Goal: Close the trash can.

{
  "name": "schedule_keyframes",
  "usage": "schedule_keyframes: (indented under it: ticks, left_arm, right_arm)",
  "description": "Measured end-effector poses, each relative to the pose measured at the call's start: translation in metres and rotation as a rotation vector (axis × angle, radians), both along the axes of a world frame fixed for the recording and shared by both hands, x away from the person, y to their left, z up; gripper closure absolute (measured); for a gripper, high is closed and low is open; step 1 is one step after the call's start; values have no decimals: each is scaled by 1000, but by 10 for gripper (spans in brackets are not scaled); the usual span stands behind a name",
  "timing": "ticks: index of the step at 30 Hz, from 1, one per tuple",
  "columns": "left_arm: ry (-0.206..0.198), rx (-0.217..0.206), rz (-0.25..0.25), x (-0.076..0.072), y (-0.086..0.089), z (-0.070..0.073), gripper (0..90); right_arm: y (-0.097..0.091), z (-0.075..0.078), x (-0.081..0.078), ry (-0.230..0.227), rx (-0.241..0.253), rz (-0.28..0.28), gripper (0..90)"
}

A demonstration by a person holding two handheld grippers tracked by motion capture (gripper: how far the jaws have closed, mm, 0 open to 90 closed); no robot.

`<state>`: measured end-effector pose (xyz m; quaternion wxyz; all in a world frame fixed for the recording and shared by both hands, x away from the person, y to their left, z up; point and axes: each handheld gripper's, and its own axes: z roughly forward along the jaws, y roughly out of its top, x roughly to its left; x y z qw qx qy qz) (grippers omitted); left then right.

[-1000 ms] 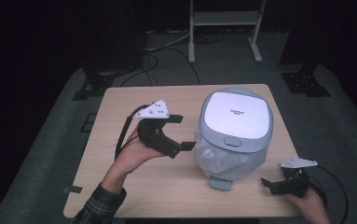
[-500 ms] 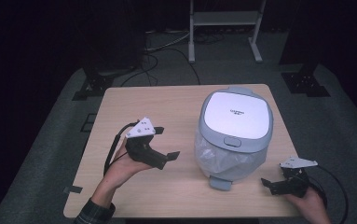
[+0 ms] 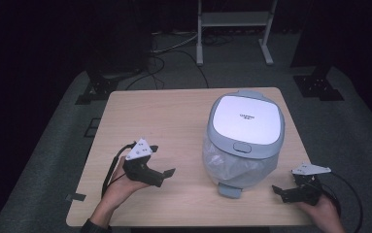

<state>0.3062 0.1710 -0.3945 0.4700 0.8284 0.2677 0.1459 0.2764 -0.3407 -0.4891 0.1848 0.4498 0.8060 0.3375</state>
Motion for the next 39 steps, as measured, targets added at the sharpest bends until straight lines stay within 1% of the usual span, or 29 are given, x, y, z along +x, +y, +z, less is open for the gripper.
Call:
schedule_keyframes:
  ticks: [1, 2, 3, 4, 5, 6, 7, 8, 9, 10, 11, 12, 13, 14, 15, 16, 17, 18, 19, 20, 21, 22, 23, 24, 25, 28, 29, 32, 39]
  left_arm:
    - [3, 8, 15, -1, 5, -7, 0]
    - [3, 8, 15, -1, 5, -7, 0]
    - [12, 19, 31, -3, 10, -14, 0]
    - [12, 19, 31, -3, 10, -14, 0]
    - [29, 23, 37, -5, 16, -20, 0]
    - [29, 23, 37, -5, 16, -20, 0]
    - [41, 33, 47, -7, 22, -27, 0]
    - [41, 33, 47, -7, 22, -27, 0]
    - [51, 49, 53, -9, 26, -34, 0]
    - [51, 49, 53, -9, 26, -34, 0]
    - [54, 66, 60, -10, 29, -38, 0]
    - [69, 86, 68, -11, 33, -45, 0]
    - [69, 86, 68, -11, 33, -45, 0]
    - [74, 101, 72, -12, 35, -49, 0]
    - [84, 128, 85, -12, 39, -56, 0]
    - [84, 128, 85, -12, 39, -56, 0]
    - [94, 136, 87, -12, 41, -59, 0]
    - [110, 150, 98, -12, 44, -66, 0]
    - [113, 165, 99, -12, 46, -68, 0]
    - [113, 165, 99, -12, 46, -68, 0]
    - [118, 177, 101, -12, 47, -71, 0]
    - [125, 201, 108, -13, 48, -75, 0]
    - [127, 210, 109, -13, 48, -77, 0]
    - [127, 210, 109, -13, 48, -77, 0]
    - [135, 236, 108, -12, 48, -81, 0]
    - [151, 246, 100, -12, 47, -85, 0]
    - [150, 229, 101, -12, 47, -87, 0]
    - [148, 226, 101, -12, 48, -87, 0]
    - [129, 205, 90, -13, 50, -89, 0]
  right_arm:
    - [0, 0, 0, 0, 0, 0, 0]
    - [0, 0, 0, 0, 0, 0, 0]
    - [0, 0, 0, 0, 2, -1, 0]
    - [0, 0, 0, 0, 2, -1, 0]
    - [0, 0, 0, 0, 1, 0, 0]
    - [0, 0, 0, 0, 1, 0, 0]
    - [0, 0, 0, 0, 1, 1, 0]
    - [0, 0, 0, 0, 1, 1, 0]
    - [0, 0, 0, 0, 1, 1, 0]
    - [0, 0, 0, 0, 1, 1, 0]
    - [0, 0, 0, 0, 1, 1, 0]
    - [0, 0, 0, 0, 1, 1, 0]
    - [0, 0, 0, 0, 1, 1, 0]
    - [0, 0, 0, 0, 2, 0, 0]
    - [0, 0, 0, 0, 3, 0, 0]
    - [0, 0, 0, 0, 3, 0, 0]
    - [0, 0, 0, 0, 3, 0, 0]
    - [0, 0, 0, 0, 3, 0, 0]
    - [0, 0, 0, 0, 3, 0, 0]
    - [0, 0, 0, 0, 3, 0, 0]
    - [0, 0, 0, 0, 3, 0, 0]
    - [0, 0, 0, 0, 3, 0, 0]
    - [0, 0, 0, 0, 3, 0, 0]
    - [0, 0, 0, 0, 3, 0, 0]
    - [0, 0, 0, 0, 3, 0, 0]
    - [0, 0, 0, 0, 3, 0, 0]
    - [0, 0, 0, 0, 3, 1, 0]
    - [0, 0, 0, 0, 3, 2, 0]
    - [0, 0, 0, 0, 3, 2, 0]
